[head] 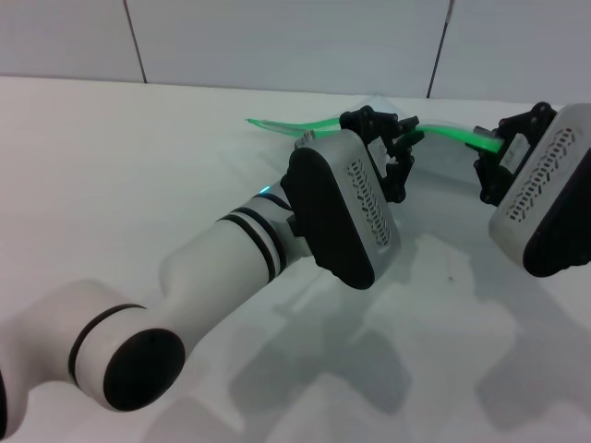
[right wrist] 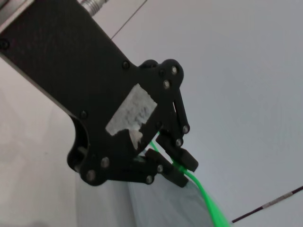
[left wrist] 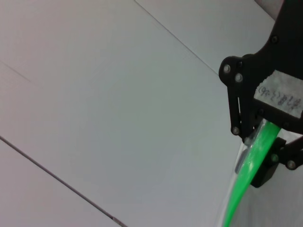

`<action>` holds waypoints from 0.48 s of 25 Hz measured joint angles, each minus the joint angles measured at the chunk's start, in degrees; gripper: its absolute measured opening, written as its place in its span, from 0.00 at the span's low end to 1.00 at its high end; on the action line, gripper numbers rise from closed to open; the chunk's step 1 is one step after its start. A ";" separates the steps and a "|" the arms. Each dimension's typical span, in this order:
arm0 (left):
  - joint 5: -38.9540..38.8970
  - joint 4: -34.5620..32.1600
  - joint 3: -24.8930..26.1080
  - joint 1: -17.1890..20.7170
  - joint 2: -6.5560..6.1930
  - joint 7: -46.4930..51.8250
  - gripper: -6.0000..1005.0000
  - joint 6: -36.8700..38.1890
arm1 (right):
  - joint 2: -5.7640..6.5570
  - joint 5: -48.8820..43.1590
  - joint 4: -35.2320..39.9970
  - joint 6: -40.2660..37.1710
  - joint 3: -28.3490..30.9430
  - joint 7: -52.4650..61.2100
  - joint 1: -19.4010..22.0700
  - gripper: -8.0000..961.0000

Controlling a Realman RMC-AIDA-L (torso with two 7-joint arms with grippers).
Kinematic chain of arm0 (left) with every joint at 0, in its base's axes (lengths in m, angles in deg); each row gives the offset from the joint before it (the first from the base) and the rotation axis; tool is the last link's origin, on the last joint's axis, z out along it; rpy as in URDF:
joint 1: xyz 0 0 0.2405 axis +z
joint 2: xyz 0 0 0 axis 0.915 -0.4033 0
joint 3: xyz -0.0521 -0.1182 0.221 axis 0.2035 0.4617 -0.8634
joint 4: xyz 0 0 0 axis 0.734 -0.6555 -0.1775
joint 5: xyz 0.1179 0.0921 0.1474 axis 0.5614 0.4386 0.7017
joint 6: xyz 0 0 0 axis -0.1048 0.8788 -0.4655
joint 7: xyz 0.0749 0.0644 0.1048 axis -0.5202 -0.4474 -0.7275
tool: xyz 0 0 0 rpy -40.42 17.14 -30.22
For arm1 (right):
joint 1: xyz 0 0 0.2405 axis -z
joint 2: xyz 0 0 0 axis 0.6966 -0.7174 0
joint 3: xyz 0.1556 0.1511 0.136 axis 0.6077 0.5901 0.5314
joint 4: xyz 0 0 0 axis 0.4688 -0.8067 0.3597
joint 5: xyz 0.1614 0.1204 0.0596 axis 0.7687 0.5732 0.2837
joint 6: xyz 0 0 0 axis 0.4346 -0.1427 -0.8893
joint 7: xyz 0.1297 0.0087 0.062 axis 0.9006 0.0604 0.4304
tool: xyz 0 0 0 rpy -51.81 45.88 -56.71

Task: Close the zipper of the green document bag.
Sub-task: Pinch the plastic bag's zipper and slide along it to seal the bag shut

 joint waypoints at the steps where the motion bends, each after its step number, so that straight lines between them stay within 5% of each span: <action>1: -0.01 0.00 0.00 0.01 -0.01 0.03 0.10 -0.02 | 0.00 0.00 0.06 0.00 -0.08 0.04 0.04 0.20; 12: -1.61 -0.52 0.16 0.79 -0.10 -0.49 0.09 0.03 | 0.00 -0.03 1.40 0.00 0.25 0.13 1.18 0.20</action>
